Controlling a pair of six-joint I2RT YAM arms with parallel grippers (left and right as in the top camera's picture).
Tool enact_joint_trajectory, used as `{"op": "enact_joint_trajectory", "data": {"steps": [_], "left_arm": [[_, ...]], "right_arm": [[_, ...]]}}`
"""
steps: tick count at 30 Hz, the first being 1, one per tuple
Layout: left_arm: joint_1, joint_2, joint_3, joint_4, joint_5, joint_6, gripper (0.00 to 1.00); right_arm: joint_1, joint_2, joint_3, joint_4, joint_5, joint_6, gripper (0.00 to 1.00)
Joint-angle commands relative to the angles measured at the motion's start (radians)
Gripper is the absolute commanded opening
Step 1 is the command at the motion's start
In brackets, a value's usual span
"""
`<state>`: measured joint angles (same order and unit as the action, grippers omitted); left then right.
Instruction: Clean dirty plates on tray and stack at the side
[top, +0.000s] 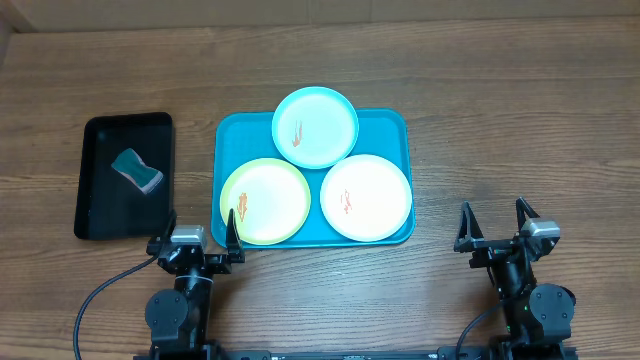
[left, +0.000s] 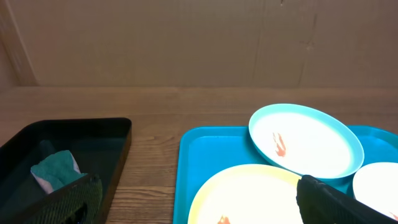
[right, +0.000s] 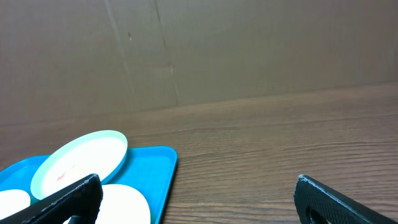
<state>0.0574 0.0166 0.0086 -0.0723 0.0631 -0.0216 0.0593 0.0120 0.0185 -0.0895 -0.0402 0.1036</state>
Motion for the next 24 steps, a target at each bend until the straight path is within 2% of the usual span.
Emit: {"op": "enact_joint_trajectory", "data": {"steps": [1,23,24], "left_arm": [[-0.006,-0.011,-0.004,-0.003,-0.014,0.022,1.00],[-0.006,-0.011,-0.004,-0.001,-0.014,0.022,1.00],[-0.006,-0.011,-0.004,0.025,0.008,-0.007,1.00]], "right_arm": [[-0.003,-0.008,-0.010,0.008,0.005,-0.004,1.00],[-0.003,-0.008,-0.010,0.008,0.005,-0.003,1.00],[-0.003,-0.008,-0.010,0.008,0.005,-0.003,1.00]]}}
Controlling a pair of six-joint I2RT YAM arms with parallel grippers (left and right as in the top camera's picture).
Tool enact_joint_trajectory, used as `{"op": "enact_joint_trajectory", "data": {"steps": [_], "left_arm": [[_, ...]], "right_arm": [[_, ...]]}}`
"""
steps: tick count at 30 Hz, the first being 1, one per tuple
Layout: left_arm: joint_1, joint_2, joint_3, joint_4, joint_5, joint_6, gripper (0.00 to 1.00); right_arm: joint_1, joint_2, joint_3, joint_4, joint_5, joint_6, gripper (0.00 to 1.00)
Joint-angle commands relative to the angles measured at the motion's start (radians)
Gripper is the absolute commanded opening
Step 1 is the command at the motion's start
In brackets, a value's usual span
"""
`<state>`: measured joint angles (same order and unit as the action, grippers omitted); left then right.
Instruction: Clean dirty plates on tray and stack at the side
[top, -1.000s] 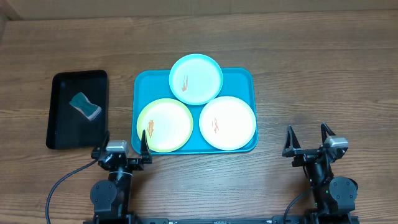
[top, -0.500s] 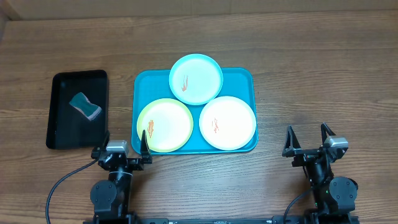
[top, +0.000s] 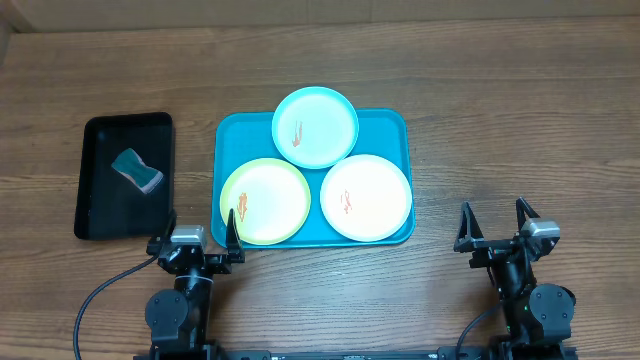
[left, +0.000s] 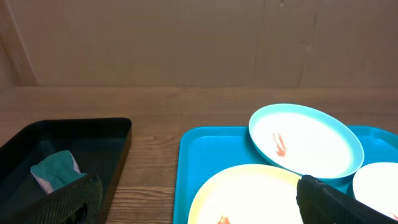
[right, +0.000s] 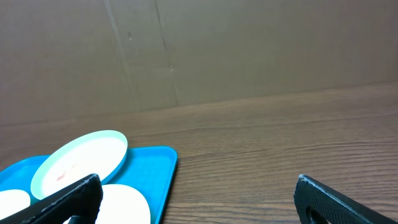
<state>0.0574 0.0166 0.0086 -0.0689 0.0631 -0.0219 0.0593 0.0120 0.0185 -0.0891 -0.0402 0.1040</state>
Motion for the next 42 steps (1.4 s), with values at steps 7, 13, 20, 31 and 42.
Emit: {"op": "enact_joint_trajectory", "data": {"steps": [7,13,20,31,42], "left_arm": [[-0.008,-0.011,-0.004,0.131,0.621,-0.763,1.00],[-0.005,-0.011,-0.004,0.198,0.629,-1.351,1.00],[-0.005,-0.011,0.023,0.723,0.576,-1.183,1.00],[-0.005,0.185,0.612,-0.035,0.476,-0.496,1.00],[-0.004,1.016,1.344,-0.943,0.385,-0.086,1.00]], "right_arm": [[-0.003,-0.008,-0.010,0.008,0.005,-0.004,1.00],[-0.003,-0.008,-0.010,0.008,0.005,-0.004,1.00],[-0.003,-0.008,-0.010,0.008,0.005,-0.004,1.00],[-0.003,-0.008,-0.010,0.008,0.005,-0.004,1.00],[-0.003,-0.008,-0.010,0.008,0.005,-0.004,1.00]]}}
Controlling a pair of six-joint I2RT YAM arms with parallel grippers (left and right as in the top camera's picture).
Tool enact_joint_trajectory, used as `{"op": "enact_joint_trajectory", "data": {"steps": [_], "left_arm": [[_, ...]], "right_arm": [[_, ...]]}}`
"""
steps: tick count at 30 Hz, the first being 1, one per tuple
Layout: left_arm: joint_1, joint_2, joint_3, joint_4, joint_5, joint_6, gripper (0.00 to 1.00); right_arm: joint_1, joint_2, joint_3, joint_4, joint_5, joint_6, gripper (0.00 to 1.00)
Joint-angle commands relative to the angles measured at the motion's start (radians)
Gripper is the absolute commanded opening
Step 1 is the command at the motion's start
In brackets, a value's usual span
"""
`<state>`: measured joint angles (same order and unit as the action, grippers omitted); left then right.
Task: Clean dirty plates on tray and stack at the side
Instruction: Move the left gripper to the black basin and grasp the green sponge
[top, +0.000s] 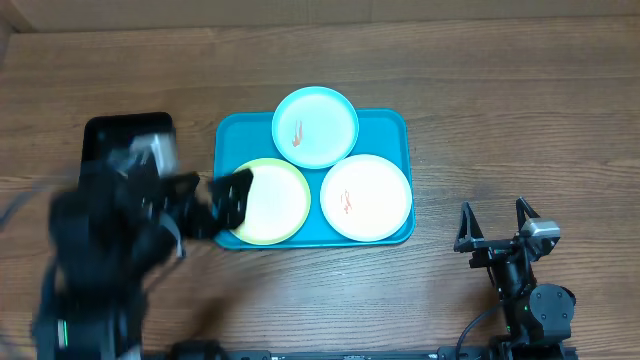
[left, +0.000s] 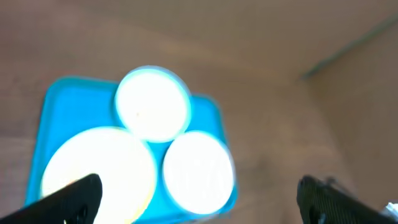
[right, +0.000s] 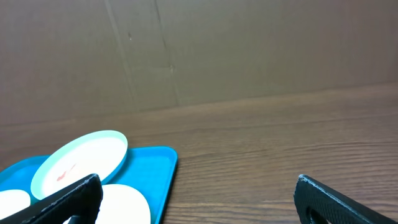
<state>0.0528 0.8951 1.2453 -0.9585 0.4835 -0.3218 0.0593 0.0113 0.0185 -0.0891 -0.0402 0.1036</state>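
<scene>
A blue tray (top: 385, 125) holds three stained plates: a light-blue one (top: 315, 126) at the back, a yellow-green one (top: 275, 200) front left and a white one (top: 365, 197) front right. My left gripper (top: 200, 205) is raised and blurred over the tray's left edge. It is open and empty, and it covers part of the yellow-green plate. The left wrist view looks down on all three plates (left: 153, 104) from high up. My right gripper (top: 497, 228) rests open at the front right, with the tray (right: 158, 168) to its left.
A black bin (top: 125, 125) stands left of the tray, mostly covered by the left arm; whatever is in it is hidden. A cardboard wall (right: 249, 50) closes the back of the wooden table (top: 500, 100).
My left arm has lifted from its rest at the front left and now hangs, blurred, over the black bin and the tray's left edge. Its camera now looks down. The right arm has not moved.
At both earlier moments the two arms rested open at the table's front edge, a teal sponge lay in the black bin and the three plates sat on the tray. Now the left arm is up above the bin and tray, and the plates are unmoved.
</scene>
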Motion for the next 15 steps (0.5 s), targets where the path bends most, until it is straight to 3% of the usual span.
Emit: {"op": "enact_joint_trajectory", "data": {"steps": [1,7,15], "left_arm": [[0.004,0.193,0.151,-0.077,-0.077,0.220,1.00],[0.088,0.482,0.362,-0.152,-0.502,0.046,1.00],[0.192,0.752,0.380,-0.085,-0.547,0.045,1.00]], "right_arm": [[-0.003,-0.007,-0.010,0.008,0.005,-0.003,1.00],[-0.003,-0.007,-0.010,0.008,0.005,-0.003,1.00],[-0.003,-0.007,-0.010,0.008,0.005,-0.003,1.00]]}}
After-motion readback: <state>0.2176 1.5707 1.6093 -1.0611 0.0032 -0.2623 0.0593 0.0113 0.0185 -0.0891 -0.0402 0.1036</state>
